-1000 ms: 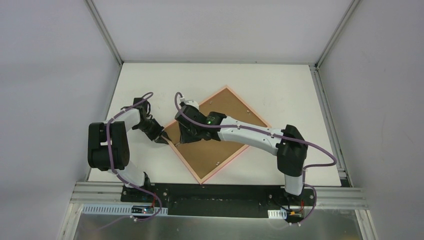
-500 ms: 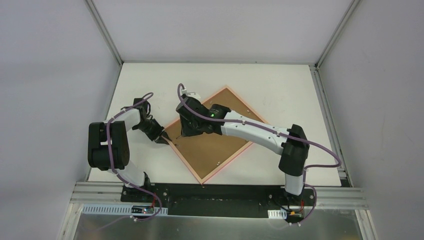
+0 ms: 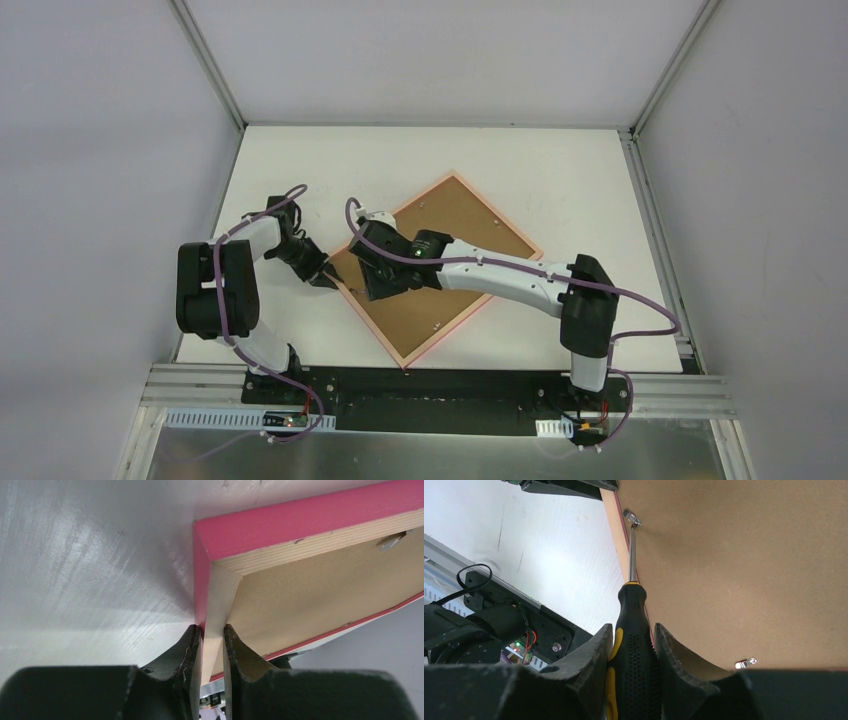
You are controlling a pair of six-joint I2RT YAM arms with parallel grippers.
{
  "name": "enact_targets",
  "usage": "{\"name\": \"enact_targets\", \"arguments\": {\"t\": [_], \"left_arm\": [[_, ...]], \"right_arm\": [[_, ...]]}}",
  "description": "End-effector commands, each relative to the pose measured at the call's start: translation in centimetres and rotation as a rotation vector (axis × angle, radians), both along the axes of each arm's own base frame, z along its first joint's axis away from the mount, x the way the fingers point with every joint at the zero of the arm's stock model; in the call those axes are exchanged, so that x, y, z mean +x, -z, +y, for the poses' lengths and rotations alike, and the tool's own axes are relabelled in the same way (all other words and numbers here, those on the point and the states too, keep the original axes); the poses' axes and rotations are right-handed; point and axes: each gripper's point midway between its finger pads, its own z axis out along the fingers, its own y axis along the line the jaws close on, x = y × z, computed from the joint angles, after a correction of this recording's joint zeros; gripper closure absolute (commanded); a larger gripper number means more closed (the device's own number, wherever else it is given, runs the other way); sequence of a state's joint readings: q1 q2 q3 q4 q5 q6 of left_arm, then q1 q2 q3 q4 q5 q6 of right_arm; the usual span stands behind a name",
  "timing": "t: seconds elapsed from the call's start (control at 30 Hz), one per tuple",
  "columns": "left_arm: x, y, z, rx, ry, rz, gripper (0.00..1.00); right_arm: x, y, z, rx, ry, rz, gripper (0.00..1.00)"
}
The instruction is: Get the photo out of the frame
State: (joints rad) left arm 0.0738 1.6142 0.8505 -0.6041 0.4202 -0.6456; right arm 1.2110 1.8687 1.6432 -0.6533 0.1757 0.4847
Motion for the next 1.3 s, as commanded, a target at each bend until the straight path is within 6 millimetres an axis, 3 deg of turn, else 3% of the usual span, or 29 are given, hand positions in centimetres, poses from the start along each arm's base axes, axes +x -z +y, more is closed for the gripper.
{"name": "enact_targets", "arguments": {"t": [0.0,0.17,0.73,1.27], "left_arm": [[-2.4,1.9,0.7,0.055,0.03,0.102,1.0],[-2.5,1.9,0.7,0.054,0.033,0.102,1.0],[-2.7,2.0,0.7,0.054,0.04,0.104,1.0],[-3.1,2.1,0.8,0.059,0.037,0.111,1.0]], "right_arm": [[0.6,-2.2,0.4,0.043,-0.006,-0.042,1.0],[0.5,-3.5,0.5,0.061,-0.01,-0.074,1.0],[0.1,-2.1,2.0,0.072,-0.031,-0.027,1.0],[1.7,-1.2,1.9,0.018,-0.018,-0.099,1.0]]}}
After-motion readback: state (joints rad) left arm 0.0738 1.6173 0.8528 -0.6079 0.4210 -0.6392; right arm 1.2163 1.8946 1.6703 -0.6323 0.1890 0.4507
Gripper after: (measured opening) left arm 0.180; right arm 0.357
